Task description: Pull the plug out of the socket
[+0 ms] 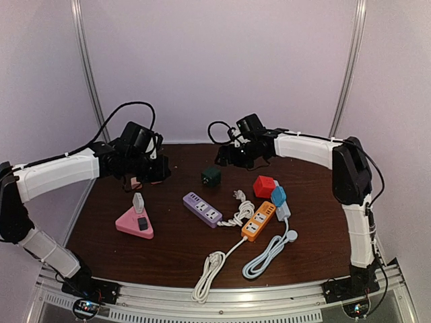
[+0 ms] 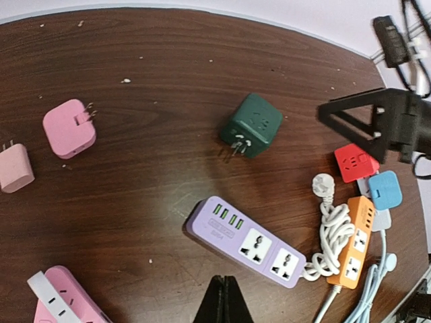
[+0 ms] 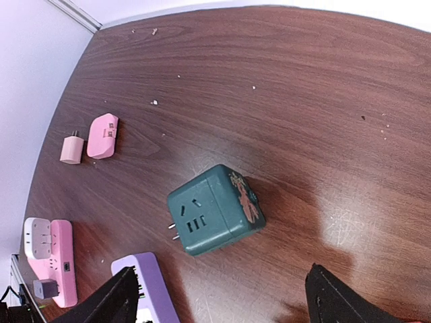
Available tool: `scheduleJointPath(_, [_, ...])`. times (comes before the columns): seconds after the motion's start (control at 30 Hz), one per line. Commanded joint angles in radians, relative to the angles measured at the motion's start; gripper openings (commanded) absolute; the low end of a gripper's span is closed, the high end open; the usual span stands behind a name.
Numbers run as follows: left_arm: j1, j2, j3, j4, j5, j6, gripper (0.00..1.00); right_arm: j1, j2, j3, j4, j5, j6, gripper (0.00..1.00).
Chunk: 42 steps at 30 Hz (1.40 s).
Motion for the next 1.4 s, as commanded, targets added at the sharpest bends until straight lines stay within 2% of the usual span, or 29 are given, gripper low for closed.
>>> scheduleJointPath(0.0, [0.016,-0.094,-0.084,-0.013,-0.123,-0.044,0.01,0.025,-0.101,-0.103,0.049,0.037,-0.01,0.87])
scheduleJointPath(0.27, [0.173,-0.192,-0.226,-0.065,-0.148,-0.049,0.06,0.093,-0.15,-0.169,0.093,0.022,0.022,0.86])
scheduleJointPath(0.47, [0.322,-0.262,-0.365,-0.087,-0.135,-0.07,0.14,0.15,-0.126,-0.138,0.101,0.01,0.039,0.86])
scheduleJointPath(0.53, [0.36,-0.288,-0.416,-0.088,-0.13,-0.086,0.2,0.165,-0.111,-0.124,0.101,0.003,0.043,0.85])
scheduleJointPath(0.63, [0.425,-0.309,-0.498,-0.052,-0.08,-0.104,0.23,0.185,-0.089,-0.103,0.101,-0.001,0.047,0.86])
scheduleJointPath(0.73, [0.488,-0.272,-0.552,0.032,0.007,-0.108,0.22,0.196,-0.071,-0.082,0.101,-0.008,0.05,0.85])
scheduleJointPath(1.03, [0.491,-0.103,-0.523,0.167,0.12,-0.099,0.2,0.209,-0.06,-0.073,0.098,-0.007,0.049,0.85])
scheduleJointPath(1.13, [0.491,-0.056,-0.522,0.202,0.165,-0.101,0.16,0.213,-0.059,-0.081,0.101,-0.003,0.05,0.85])
scheduleJointPath(1.37, [0.433,-0.037,-0.544,0.246,0.185,-0.133,0.13,0.216,-0.061,-0.095,0.116,-0.001,0.058,0.85])
